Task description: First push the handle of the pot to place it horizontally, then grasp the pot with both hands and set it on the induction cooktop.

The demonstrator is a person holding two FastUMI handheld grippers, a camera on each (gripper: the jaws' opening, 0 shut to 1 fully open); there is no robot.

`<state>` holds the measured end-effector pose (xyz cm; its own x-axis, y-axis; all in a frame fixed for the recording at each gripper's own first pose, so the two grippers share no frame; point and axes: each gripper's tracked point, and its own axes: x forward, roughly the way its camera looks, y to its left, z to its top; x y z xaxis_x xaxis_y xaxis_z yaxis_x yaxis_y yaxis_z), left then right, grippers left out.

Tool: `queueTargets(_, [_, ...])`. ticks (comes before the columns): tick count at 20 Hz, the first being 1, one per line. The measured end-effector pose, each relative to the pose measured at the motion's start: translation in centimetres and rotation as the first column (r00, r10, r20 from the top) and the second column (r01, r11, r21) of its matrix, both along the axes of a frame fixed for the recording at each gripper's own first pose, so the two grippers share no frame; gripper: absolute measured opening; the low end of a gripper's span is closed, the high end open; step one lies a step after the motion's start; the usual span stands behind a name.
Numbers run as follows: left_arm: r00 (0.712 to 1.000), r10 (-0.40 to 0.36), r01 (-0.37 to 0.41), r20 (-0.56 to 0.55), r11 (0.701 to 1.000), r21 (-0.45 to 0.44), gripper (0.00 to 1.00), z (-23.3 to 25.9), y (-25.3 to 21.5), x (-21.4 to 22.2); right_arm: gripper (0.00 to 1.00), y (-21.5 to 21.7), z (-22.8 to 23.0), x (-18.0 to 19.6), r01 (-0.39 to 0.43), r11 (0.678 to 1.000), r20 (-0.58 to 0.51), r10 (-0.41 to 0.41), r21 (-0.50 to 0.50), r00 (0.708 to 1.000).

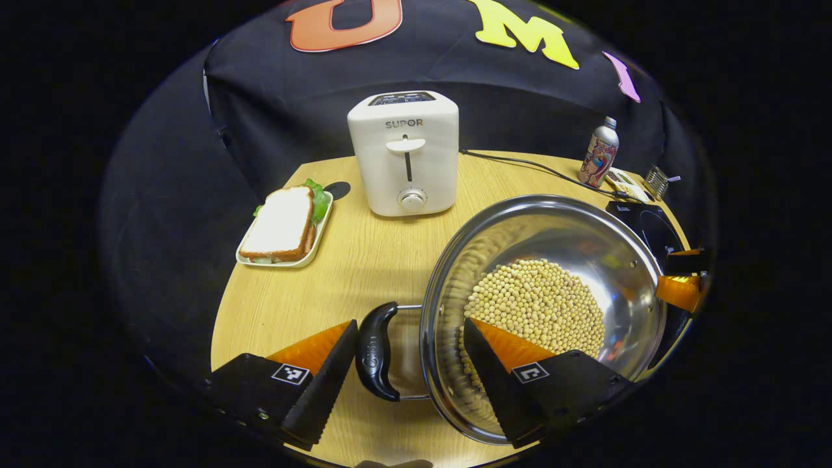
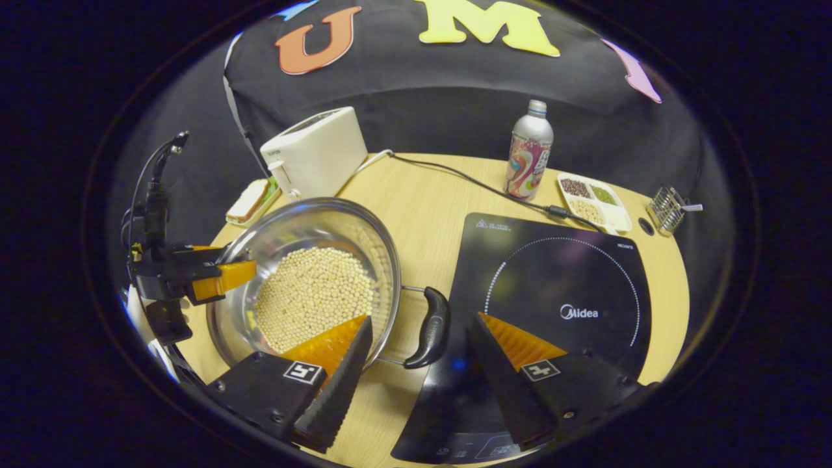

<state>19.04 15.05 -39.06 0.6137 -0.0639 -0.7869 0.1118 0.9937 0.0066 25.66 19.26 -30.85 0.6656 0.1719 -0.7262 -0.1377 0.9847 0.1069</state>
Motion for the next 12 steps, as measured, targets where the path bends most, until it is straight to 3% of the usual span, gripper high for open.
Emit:
queueTargets(4, [0.999,0.000,0.001,-0.032,1.000,0.010,0.84,-0.86,0.04,-0.08,0.90,0.85,-0.63,0.24,0.010,1.000,-0.044,-0.010,0.010,0.999])
queueTargets(7, [0.999,0.015,-0.016,-0.050,1.000,-0.005,0.80,-0.96,-0.04,-0.04,0.75,0.77,-0.78,0.57,0.036,0.999,-0.064,-0.037,-0.016,0.997])
queueTargets(8, [0.998,0.022,-0.023,-0.055,1.000,-0.015,0.89,-0.91,-0.08,-0.08,0.71,0.81,-0.63,0.47,0.050,0.999,-0.059,-0.051,-0.006,0.997])
queueTargets(9, [0.998,0.029,-0.031,-0.060,0.999,-0.029,0.78,-0.99,-0.16,-0.04,0.70,0.75,-0.67,0.50,0.060,0.998,-0.067,-0.060,0.004,0.996])
queueTargets(12, [0.991,0.059,-0.070,-0.117,0.994,-0.087,0.71,-0.70,-0.23,-0.44,0.65,0.68,-0.73,0.53,0.094,0.995,-0.085,-0.091,0.024,0.992])
